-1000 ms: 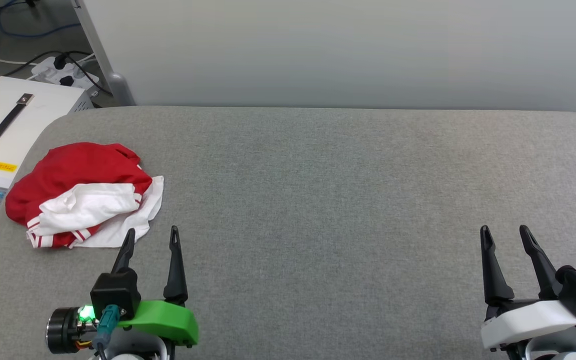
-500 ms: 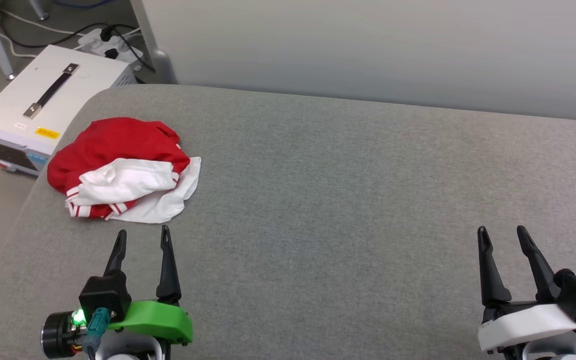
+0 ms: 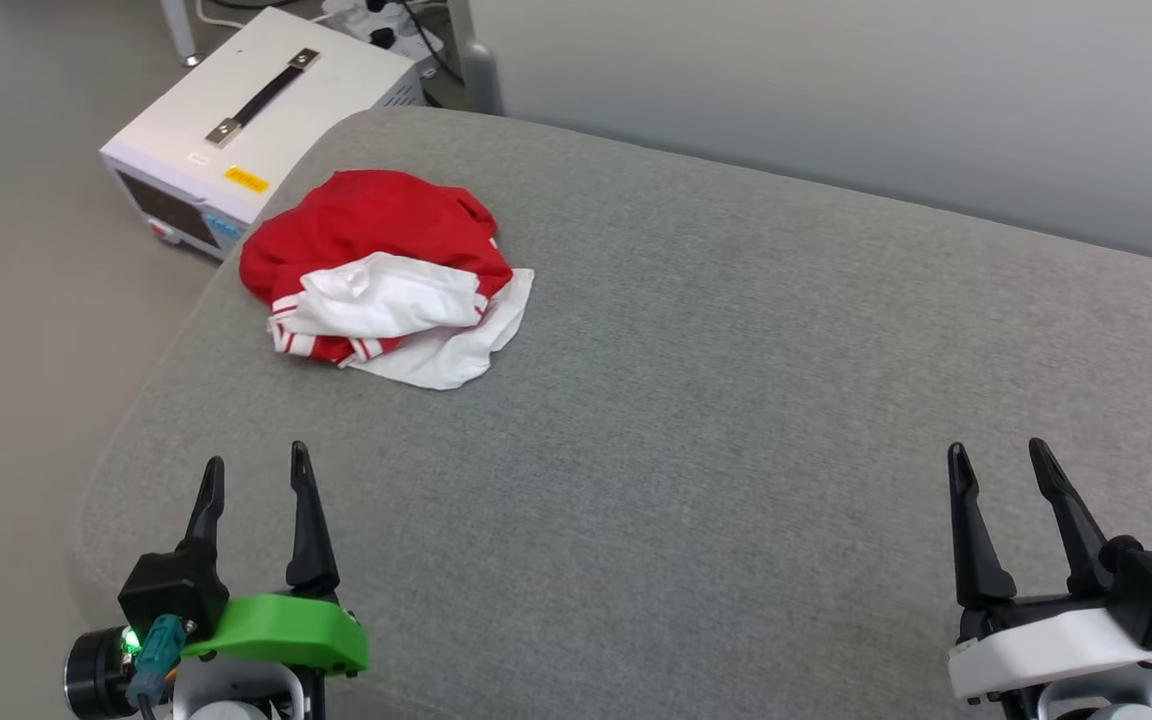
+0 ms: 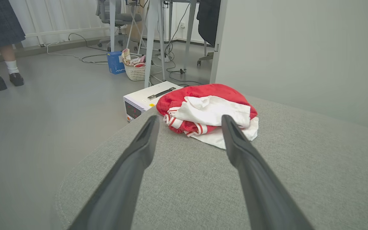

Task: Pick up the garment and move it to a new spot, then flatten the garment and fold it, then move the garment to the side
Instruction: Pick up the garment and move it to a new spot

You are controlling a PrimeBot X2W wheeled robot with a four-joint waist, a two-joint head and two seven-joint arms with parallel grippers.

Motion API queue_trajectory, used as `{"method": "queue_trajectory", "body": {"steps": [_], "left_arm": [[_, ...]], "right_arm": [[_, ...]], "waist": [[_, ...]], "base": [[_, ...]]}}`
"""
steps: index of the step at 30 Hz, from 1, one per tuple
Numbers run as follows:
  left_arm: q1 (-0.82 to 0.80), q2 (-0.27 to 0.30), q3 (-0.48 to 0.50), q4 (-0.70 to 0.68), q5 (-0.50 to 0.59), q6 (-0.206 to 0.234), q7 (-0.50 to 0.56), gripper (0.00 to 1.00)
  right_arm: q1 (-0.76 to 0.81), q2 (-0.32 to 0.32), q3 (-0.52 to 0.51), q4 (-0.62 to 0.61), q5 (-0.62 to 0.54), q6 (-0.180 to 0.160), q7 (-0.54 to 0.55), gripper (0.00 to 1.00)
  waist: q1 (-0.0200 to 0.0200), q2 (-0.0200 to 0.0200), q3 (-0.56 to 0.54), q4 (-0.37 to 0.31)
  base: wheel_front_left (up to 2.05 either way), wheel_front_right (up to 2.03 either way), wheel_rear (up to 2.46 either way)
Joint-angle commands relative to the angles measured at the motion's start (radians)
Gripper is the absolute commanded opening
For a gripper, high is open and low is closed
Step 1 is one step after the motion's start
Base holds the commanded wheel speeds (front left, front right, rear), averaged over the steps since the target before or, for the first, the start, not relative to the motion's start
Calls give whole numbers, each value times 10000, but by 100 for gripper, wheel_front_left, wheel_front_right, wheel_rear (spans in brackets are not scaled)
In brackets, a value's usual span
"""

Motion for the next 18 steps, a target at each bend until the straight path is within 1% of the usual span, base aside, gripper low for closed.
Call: {"method": "queue_trajectory", "body": {"steps": [1,5,10,15,18], "left_arm": [[-165,-36,46,37,-116,74,-116,100],[-113,-38,123,88,-283,115,-198,100],[-49,-39,229,154,-535,102,-304,100],[-53,-40,308,232,-683,-18,-320,100],[-297,-40,476,295,-767,-296,-320,100]], "right_arm": [[-109,-6,18,-82,-39,-9,-109,100],[-87,-5,53,-115,-65,-9,-190,100],[-57,-5,55,-137,-30,-9,-295,100],[-60,-4,97,-150,-20,-9,-310,100],[-95,-4,119,-166,-38,-9,-310,100]], "waist": [[0,0,200,783],[0,0,240,1281],[0,0,292,1718],[0,0,329,1757],[0,0,407,1662]], "base": [[0,0,0],[0,0,0],[0,0,0],[0,0,0],[0,0,0]]}}
